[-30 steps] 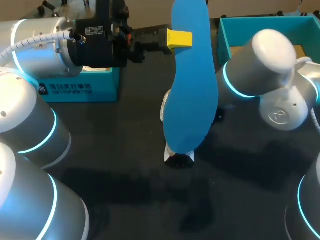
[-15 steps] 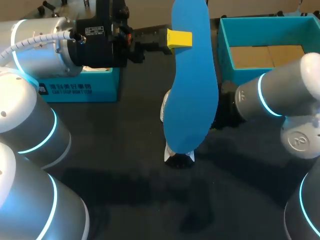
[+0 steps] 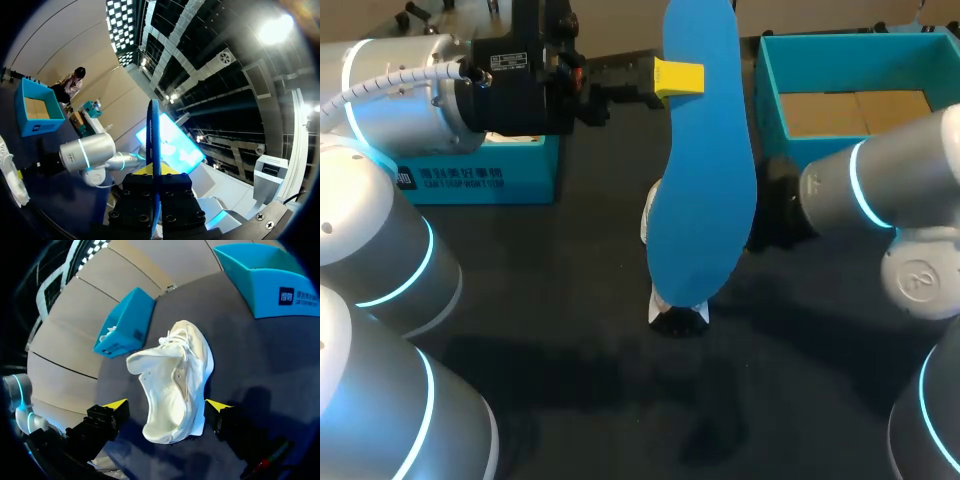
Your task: Take the shoe out of the shoebox, open the shoe tongue, remove and reinsert the insole, then place the shoe into the shoebox
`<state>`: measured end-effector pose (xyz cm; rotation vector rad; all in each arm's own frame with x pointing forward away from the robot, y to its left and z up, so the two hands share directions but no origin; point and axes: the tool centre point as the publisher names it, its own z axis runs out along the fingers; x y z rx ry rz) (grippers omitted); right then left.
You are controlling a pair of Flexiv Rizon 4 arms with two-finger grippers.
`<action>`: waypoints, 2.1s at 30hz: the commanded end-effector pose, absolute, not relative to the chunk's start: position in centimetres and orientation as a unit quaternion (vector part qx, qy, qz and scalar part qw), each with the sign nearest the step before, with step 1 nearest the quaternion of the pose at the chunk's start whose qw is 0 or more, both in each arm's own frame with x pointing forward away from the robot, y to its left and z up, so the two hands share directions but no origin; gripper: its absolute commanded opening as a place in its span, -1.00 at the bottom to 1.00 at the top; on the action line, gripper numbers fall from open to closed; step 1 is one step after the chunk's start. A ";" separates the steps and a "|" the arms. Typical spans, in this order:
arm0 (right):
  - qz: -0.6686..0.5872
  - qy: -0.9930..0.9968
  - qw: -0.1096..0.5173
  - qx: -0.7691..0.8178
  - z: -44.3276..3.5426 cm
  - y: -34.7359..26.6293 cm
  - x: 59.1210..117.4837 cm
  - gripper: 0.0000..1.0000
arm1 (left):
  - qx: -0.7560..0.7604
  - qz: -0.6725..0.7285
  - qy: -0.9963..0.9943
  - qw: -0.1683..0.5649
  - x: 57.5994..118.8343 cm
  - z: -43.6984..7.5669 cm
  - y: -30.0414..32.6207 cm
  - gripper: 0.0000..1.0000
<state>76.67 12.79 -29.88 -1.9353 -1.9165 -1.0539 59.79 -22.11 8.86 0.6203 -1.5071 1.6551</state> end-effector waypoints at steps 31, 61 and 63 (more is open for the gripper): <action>-0.487 -0.594 0.300 -0.565 -18.1 8.5 80.4 1.00 | 0.245 0.654 -0.595 0.398 59.8 8.8 -22.3 -1.00; -0.510 -0.553 0.383 -0.536 -11.3 11.7 78.6 1.00 | 0.245 0.654 -0.595 0.398 59.8 8.8 -22.3 -1.00; -0.517 -0.553 0.385 -0.527 -10.9 12.1 78.3 1.00 | 0.245 0.654 -0.595 0.398 59.8 8.8 -22.3 -1.00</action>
